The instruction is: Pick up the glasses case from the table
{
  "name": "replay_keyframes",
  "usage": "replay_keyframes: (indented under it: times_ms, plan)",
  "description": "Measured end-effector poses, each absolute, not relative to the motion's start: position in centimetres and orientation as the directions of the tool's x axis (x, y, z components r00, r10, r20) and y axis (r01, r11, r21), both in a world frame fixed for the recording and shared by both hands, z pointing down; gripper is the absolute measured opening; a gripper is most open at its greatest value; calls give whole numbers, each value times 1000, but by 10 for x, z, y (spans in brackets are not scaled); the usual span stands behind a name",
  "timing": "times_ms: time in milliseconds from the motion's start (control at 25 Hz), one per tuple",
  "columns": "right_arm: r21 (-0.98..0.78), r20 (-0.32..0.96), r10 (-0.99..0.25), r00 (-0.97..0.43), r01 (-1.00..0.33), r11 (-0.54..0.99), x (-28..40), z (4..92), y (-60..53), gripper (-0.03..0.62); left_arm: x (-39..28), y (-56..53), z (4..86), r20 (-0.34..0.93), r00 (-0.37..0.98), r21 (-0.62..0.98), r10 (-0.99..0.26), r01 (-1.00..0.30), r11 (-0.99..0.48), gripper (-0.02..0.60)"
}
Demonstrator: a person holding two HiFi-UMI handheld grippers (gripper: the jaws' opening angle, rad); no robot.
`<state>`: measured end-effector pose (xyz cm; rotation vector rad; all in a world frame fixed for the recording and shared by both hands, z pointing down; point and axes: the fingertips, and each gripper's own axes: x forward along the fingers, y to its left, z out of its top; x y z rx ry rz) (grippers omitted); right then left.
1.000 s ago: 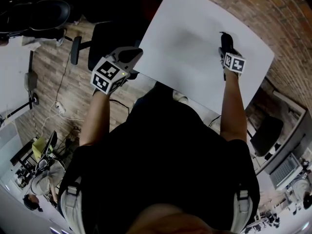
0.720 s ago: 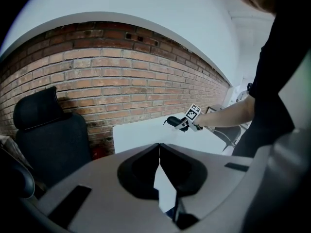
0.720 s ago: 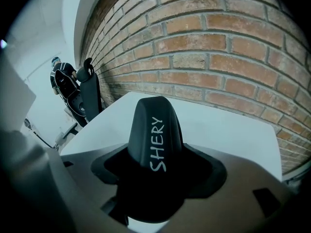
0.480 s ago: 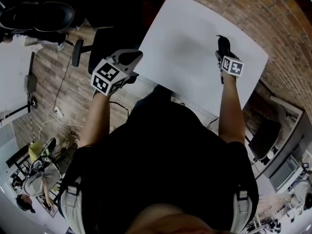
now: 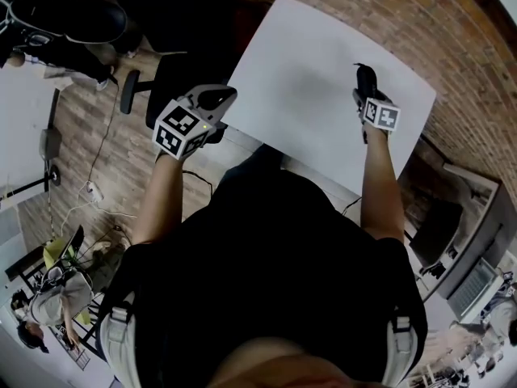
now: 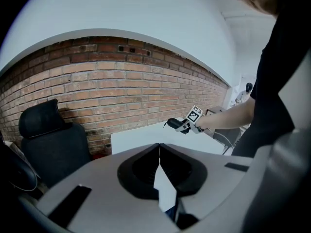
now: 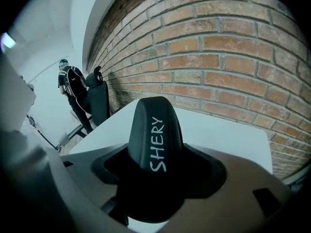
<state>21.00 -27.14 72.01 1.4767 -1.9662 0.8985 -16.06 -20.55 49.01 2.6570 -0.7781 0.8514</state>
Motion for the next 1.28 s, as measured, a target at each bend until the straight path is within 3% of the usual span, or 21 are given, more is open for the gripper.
replay_keyframes:
  times_ms: [1280]
  plan:
    - [-151, 603, -735, -310, -949, 277, 223, 594, -214, 333, -127, -136, 435, 514, 729, 23, -452, -538, -842, 9]
